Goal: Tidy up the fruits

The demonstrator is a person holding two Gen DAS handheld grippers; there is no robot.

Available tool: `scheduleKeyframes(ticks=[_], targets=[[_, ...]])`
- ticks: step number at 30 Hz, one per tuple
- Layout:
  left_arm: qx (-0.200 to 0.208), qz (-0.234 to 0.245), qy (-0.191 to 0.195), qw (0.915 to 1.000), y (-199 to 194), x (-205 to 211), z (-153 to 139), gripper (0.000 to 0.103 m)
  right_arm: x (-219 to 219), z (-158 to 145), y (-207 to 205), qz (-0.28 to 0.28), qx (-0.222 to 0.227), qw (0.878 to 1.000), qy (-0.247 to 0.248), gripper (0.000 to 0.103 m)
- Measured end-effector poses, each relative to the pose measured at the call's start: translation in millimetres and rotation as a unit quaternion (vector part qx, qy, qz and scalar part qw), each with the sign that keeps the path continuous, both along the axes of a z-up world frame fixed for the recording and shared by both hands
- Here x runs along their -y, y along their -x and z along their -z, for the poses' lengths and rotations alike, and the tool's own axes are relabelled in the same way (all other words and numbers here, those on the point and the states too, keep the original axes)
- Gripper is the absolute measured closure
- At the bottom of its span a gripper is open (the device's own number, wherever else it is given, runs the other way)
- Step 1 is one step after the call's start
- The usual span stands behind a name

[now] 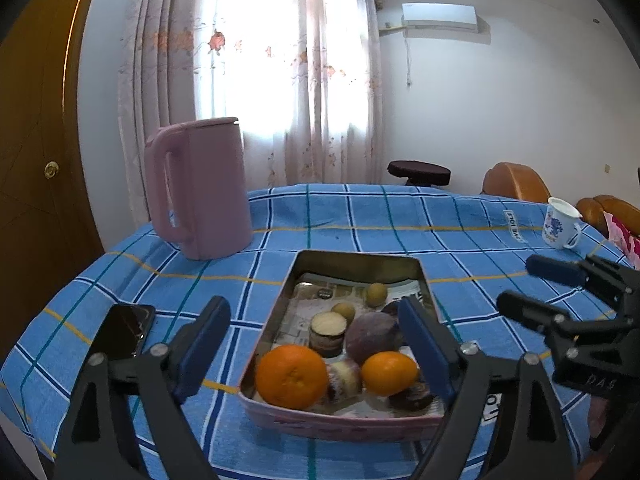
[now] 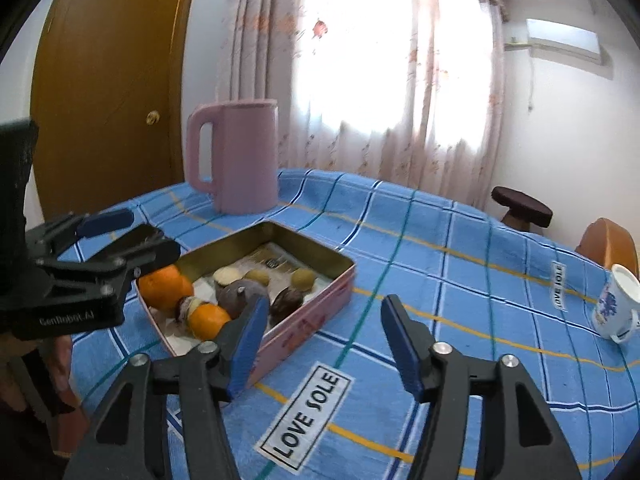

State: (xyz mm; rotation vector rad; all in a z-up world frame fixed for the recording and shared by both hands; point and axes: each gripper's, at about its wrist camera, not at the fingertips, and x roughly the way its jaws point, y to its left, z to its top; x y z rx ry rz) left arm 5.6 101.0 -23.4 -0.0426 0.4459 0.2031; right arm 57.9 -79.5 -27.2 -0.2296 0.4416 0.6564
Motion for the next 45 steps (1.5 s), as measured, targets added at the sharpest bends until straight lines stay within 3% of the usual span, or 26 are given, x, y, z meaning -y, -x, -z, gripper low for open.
scheduleKeyframes(ticks=[14,35,45], targets=[[0.003,0.015,-0.016,0.9998,1,20,-6,0.01,30,-9,2,0.02,0.007,0.999,-0.033,0.039],[-0.003,0.02,-0.023,0.9995,-2,27,-5,0.008,40,-9,0,0.028,0.005,0.999,-0.046,0.038],[0.003,0.027,-0.035,0.999,-1,35,-7,0.001,46,-13,1,0.033,0.014,0.998,-0.049,0.038]])
